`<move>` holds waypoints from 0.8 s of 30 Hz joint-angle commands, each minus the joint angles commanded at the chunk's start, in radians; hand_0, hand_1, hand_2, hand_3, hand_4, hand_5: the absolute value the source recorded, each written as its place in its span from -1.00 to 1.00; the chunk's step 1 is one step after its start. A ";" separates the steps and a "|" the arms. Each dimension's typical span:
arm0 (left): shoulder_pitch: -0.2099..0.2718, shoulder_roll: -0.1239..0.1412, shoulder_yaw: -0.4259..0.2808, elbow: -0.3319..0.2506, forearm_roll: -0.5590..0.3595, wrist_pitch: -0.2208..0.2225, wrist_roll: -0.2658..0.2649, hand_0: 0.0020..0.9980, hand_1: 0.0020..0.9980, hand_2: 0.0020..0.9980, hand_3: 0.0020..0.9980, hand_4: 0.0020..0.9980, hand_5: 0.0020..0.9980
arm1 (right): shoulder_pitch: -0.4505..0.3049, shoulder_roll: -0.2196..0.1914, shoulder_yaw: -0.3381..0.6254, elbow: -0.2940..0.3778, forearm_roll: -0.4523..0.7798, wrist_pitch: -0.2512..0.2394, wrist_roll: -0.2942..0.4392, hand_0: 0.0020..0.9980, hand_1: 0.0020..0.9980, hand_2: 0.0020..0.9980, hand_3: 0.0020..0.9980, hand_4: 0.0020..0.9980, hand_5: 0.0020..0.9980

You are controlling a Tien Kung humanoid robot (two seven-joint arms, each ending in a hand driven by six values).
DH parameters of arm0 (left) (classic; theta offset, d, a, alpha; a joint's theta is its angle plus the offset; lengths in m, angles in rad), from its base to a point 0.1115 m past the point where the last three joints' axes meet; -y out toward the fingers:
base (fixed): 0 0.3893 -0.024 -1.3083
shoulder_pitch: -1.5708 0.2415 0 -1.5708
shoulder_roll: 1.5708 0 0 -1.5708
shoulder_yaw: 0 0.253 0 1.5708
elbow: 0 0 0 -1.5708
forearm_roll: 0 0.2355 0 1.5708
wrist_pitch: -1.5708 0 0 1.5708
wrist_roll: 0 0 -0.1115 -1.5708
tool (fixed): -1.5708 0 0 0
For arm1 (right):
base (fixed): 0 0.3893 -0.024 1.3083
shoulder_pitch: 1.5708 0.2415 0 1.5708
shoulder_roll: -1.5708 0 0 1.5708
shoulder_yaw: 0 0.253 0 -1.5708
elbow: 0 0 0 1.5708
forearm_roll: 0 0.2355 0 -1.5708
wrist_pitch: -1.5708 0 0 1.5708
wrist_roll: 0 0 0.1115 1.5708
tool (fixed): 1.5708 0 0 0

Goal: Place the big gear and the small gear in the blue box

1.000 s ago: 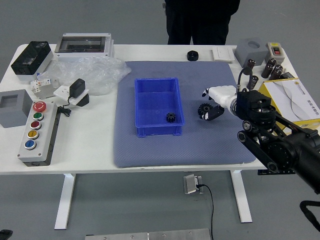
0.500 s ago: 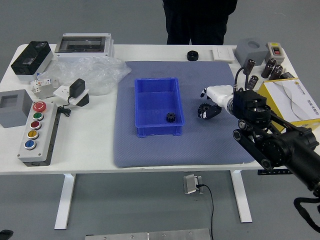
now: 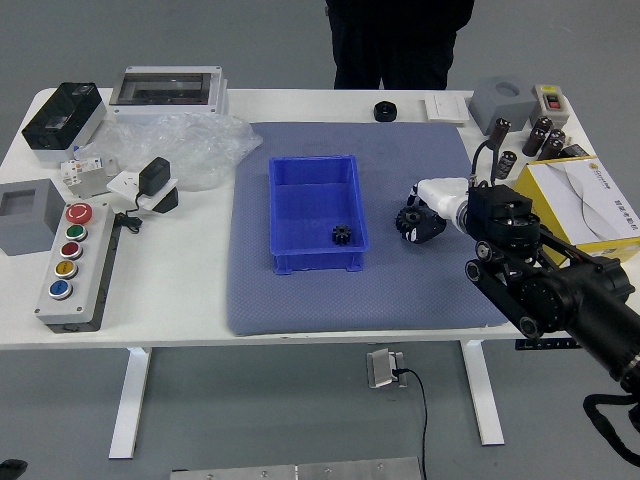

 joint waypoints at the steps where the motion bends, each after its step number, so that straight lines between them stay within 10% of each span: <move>1: 0.000 0.000 0.000 0.000 0.000 0.000 0.000 0.66 0.58 0.57 0.49 0.29 -0.28 | 0.000 0.000 -0.001 -0.001 0.000 0.000 0.000 0.41 0.33 0.51 0.53 0.57 -0.25; 7: 0.000 0.000 -0.001 0.000 0.000 0.001 0.000 0.66 0.58 0.57 0.49 0.29 -0.28 | -0.001 0.002 -0.004 -0.001 -0.008 -0.018 0.000 0.36 0.27 0.45 0.44 0.53 -0.26; 8: 0.000 0.000 -0.001 0.000 0.000 0.001 0.000 0.66 0.58 0.57 0.49 0.29 -0.28 | -0.001 0.003 -0.004 -0.001 -0.011 -0.021 0.000 0.25 0.10 0.21 0.28 0.25 -0.42; 14: -0.001 -0.001 -0.001 0.000 -0.001 0.001 0.000 0.66 0.58 0.57 0.49 0.29 -0.28 | -0.004 0.007 -0.011 0.001 -0.024 -0.033 -0.001 0.20 0.02 0.10 0.25 0.02 -0.62; 24: -0.001 -0.002 -0.001 0.000 -0.001 0.001 0.000 0.66 0.58 0.57 0.49 0.29 -0.28 | -0.011 0.009 -0.014 -0.003 -0.035 -0.048 -0.002 0.18 -0.05 0.04 0.22 -0.03 -0.70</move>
